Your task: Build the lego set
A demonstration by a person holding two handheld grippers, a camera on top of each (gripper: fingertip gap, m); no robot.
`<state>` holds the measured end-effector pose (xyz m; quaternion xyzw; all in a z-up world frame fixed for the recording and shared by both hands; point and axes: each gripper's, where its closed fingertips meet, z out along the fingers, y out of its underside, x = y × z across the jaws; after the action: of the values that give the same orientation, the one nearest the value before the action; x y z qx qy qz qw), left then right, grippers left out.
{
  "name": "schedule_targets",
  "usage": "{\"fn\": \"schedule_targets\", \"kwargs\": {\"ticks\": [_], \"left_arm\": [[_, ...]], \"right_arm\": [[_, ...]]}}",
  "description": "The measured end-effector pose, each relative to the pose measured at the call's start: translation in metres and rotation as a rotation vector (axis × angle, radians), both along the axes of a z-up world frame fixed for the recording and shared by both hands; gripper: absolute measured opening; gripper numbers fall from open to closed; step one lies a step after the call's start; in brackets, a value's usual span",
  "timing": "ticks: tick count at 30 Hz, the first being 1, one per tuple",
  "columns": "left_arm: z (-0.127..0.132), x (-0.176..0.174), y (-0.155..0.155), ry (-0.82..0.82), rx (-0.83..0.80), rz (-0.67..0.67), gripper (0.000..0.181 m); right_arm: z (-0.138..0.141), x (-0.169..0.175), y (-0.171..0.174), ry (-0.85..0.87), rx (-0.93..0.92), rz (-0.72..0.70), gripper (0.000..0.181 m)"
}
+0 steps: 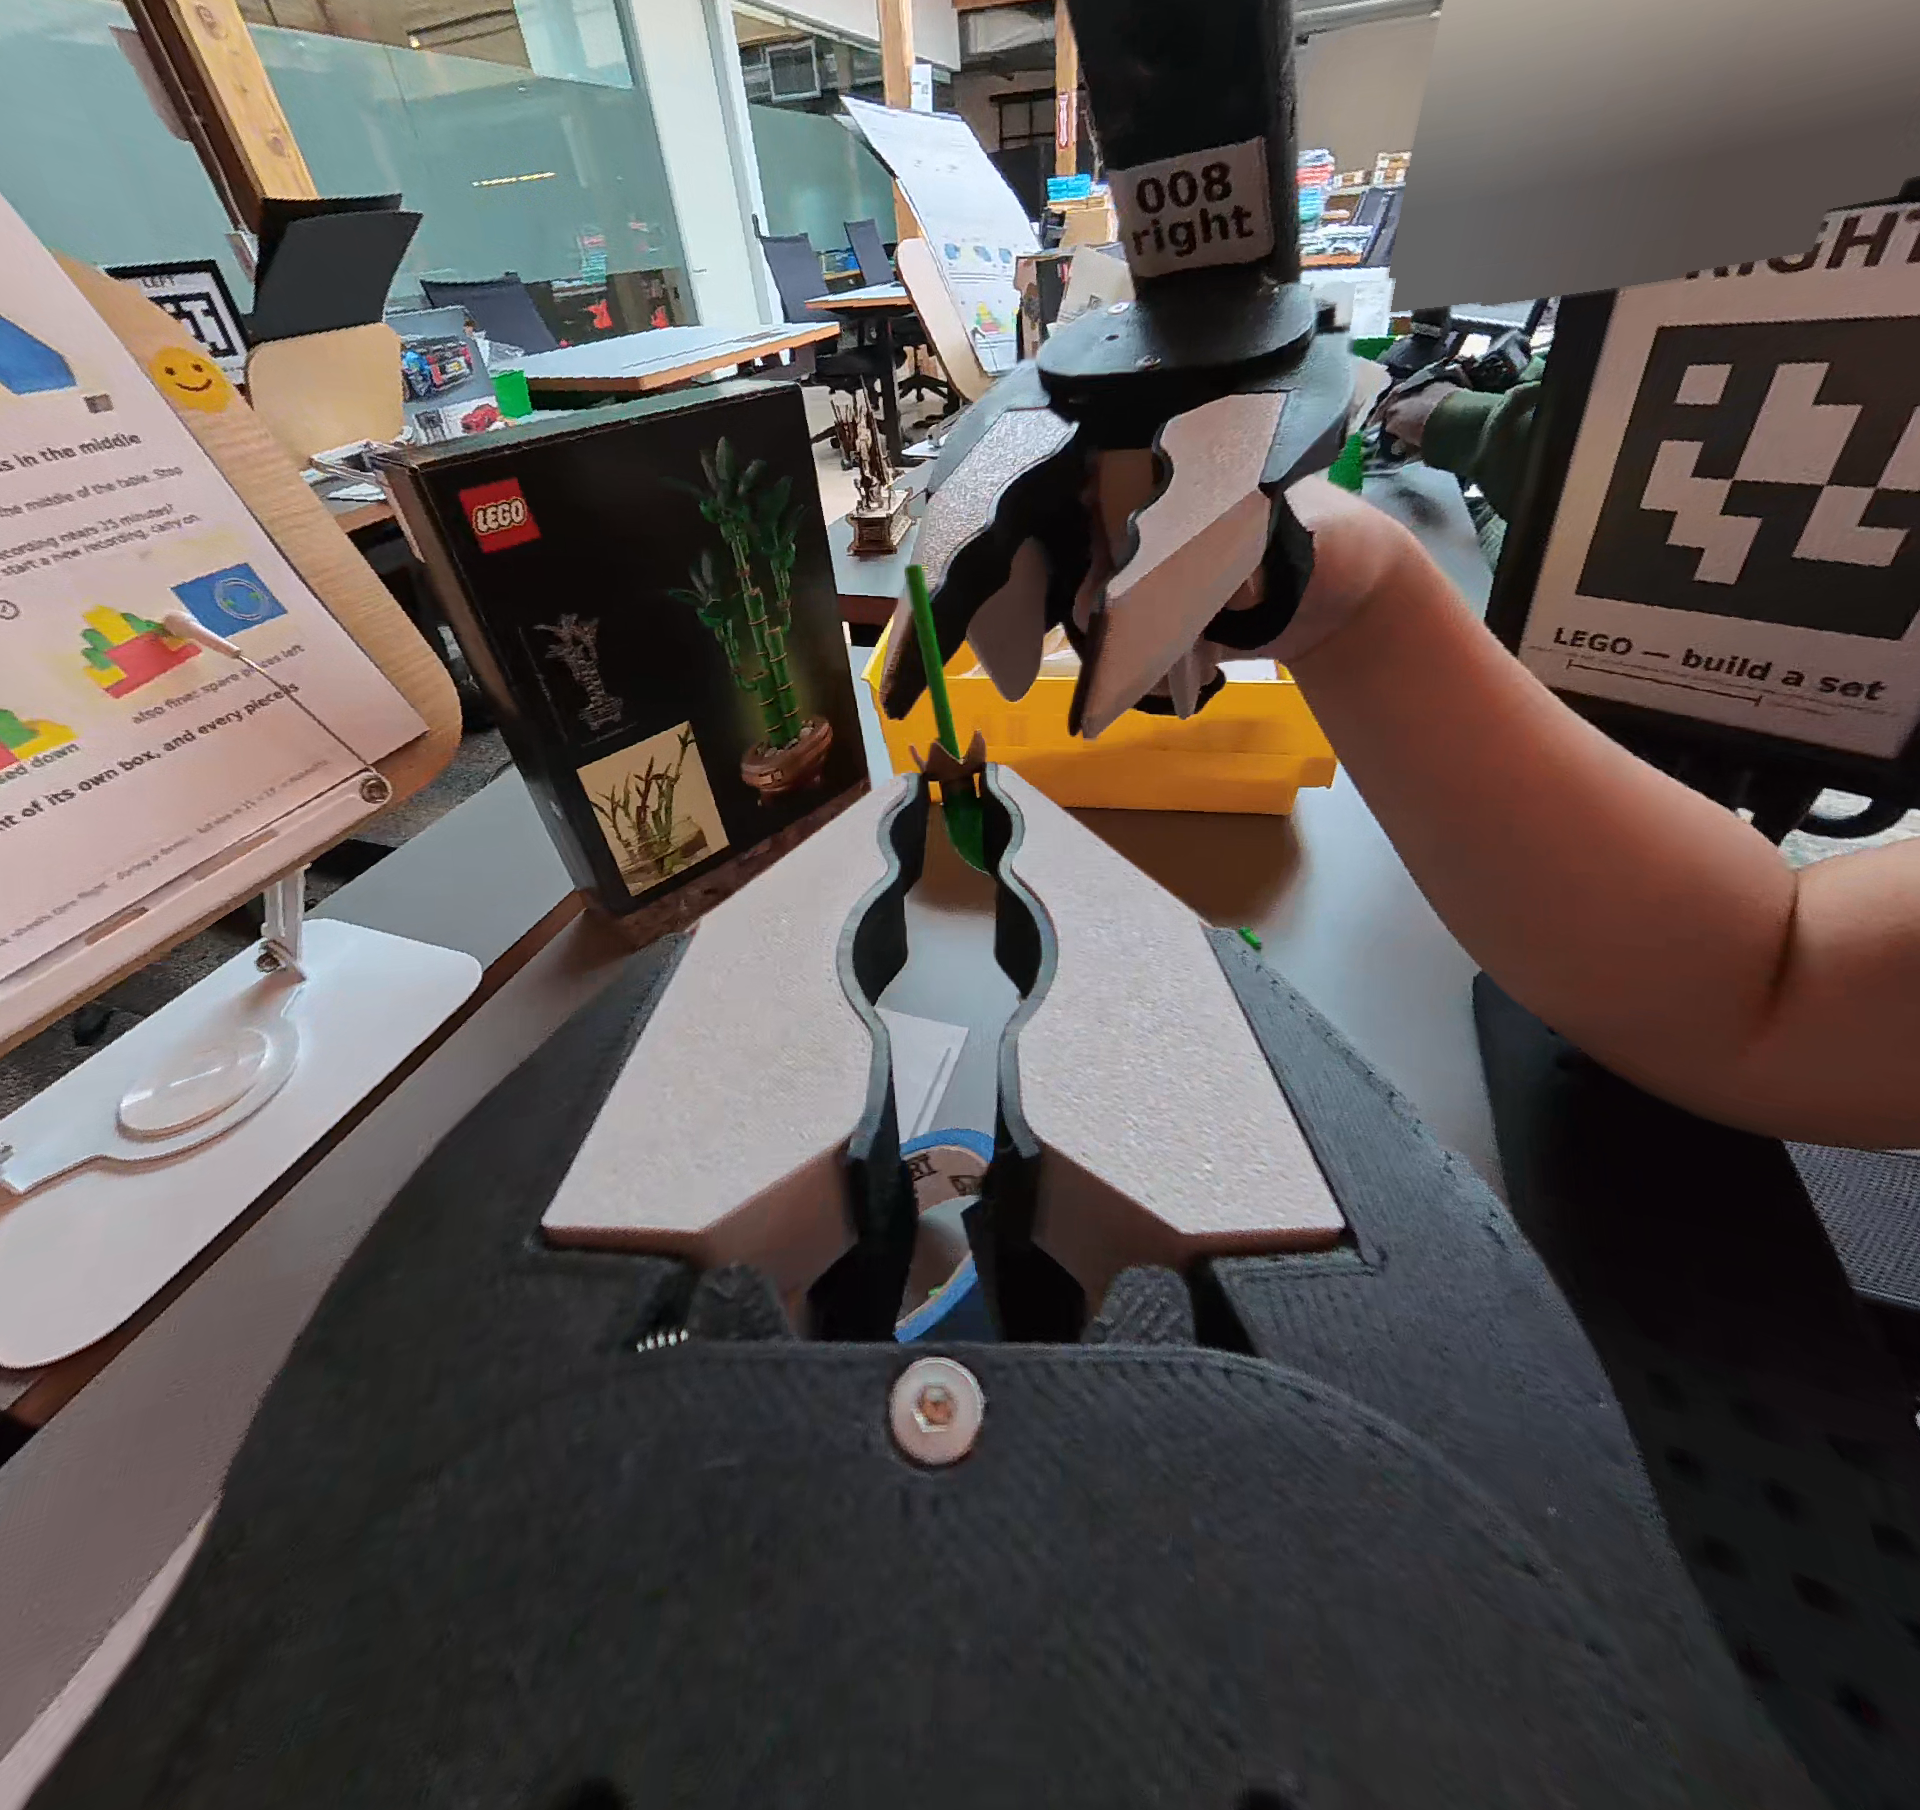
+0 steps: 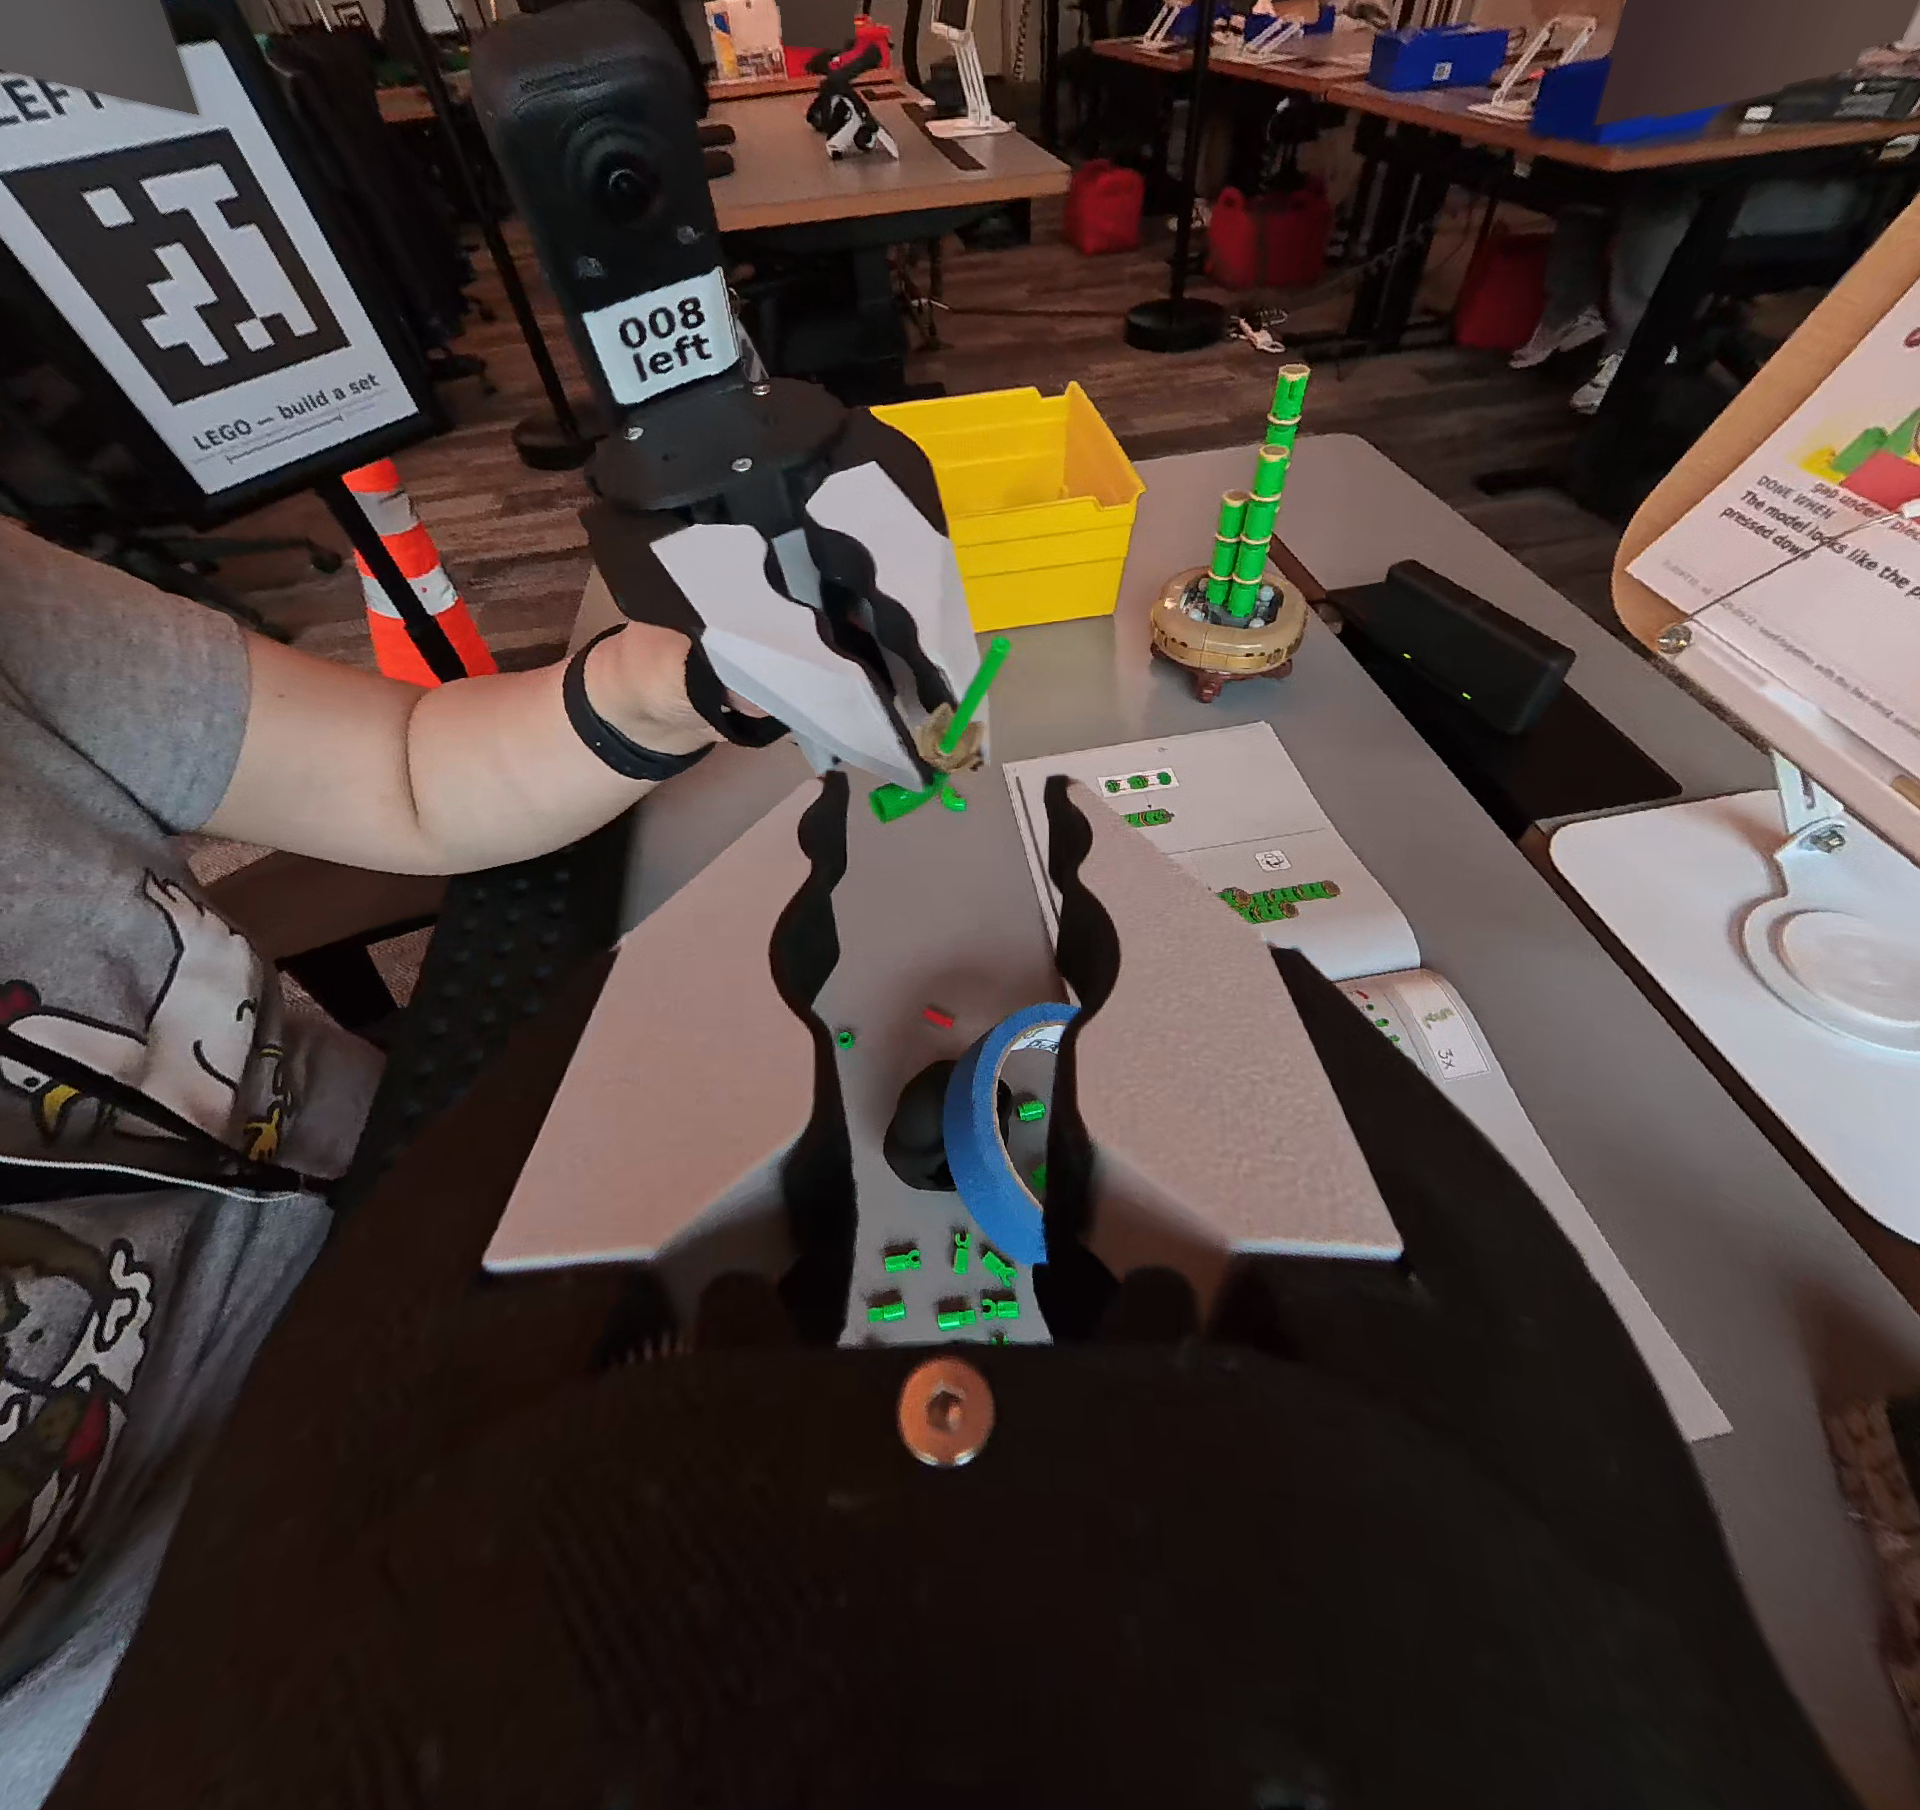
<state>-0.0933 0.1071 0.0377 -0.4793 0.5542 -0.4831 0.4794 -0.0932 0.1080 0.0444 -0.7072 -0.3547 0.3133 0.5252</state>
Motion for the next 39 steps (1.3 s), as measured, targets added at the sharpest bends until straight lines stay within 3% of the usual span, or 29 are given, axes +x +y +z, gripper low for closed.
{"fn": "schedule_targets", "kwargs": {"ticks": [8,39], "left_arm": [[0.003,-0.001,-0.01,-0.015,-0.091,-0.096,0.008],[0.006,-0.003,-0.013,-0.039,-0.151,-0.147,0.007]], "right_arm": [[0.001,0.003,-0.002,0.034,0.015,0.037,0.036],[0.001,0.0,-0.002,0.032,0.053,0.068,0.035]]}}
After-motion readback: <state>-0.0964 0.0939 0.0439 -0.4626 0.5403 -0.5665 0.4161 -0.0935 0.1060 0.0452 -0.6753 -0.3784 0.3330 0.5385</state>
